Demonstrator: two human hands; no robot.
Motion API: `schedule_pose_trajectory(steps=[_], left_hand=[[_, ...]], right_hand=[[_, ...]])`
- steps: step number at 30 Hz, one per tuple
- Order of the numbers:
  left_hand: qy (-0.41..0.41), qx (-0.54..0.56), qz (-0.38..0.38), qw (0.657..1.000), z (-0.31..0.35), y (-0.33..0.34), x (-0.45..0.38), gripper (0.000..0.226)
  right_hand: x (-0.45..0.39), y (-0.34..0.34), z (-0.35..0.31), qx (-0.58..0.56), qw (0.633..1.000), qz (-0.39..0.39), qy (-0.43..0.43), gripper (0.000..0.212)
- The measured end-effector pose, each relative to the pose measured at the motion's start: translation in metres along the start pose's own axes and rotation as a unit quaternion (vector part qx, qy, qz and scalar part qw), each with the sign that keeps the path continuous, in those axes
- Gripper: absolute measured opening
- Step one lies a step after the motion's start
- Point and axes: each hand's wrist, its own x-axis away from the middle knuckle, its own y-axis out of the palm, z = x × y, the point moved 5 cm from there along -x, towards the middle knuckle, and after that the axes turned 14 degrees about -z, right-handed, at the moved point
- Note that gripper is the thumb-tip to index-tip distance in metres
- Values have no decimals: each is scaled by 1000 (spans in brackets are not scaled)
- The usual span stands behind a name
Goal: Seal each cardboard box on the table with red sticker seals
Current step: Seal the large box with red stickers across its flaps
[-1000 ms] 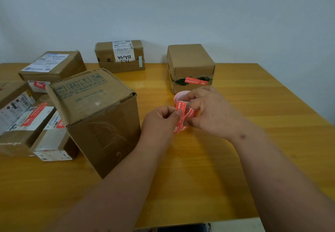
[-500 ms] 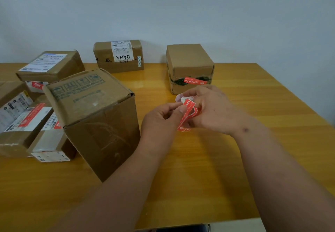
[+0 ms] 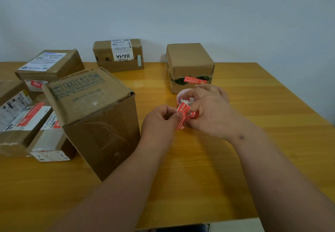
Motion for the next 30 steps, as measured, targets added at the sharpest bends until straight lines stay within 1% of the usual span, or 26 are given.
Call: schedule_pose_trajectory(steps=[3,5,6,9,10,11,14,17,20,22,24,27,30], left_hand=[[-8,24,8,1000,-3,0,-1,15],[-9,32,11,999,-3,0,-1,14],[-9,33,10,999,-3,0,-1,14],[2,22,5,1000,0,1,1,13],[8,18,3,1000,2,1,2,12],[15,15,1,1000,3,1,3,12],[31,-8,-5,999,5,1,4,9],[31,-49,-31,998,6,2,2,4],[25,-70,-29,997,6,1,0,11],[24,-76,-27,996,6,1,-2,13],[17,-76,-26,997,4,1,-2,11],[4,-67,-23,997,1,0,-3,7],[-2,-60,-25,998,-1,-1,-4,6]], right_hand=[[1,-1,-1,-1,1000,21,-9,11],[2,-1,1,-20,1000,23,0,18],[1,-1,2,-28,999,19,8,25],[-3,-1,4,-41,999,-1,27,58],[-4,0,4,-44,998,-10,31,62],[-4,0,4,-48,998,-15,32,61],[-3,-2,3,-51,998,-6,32,47],[-2,-2,2,-30,999,-9,31,42],[-1,-1,1,-19,999,-21,29,36],[0,-2,0,-15,999,-20,25,25],[1,-2,-1,-16,999,-19,23,16],[2,-2,-2,-10,1000,-15,20,13],[2,-2,-1,-8,1000,-14,21,16]])
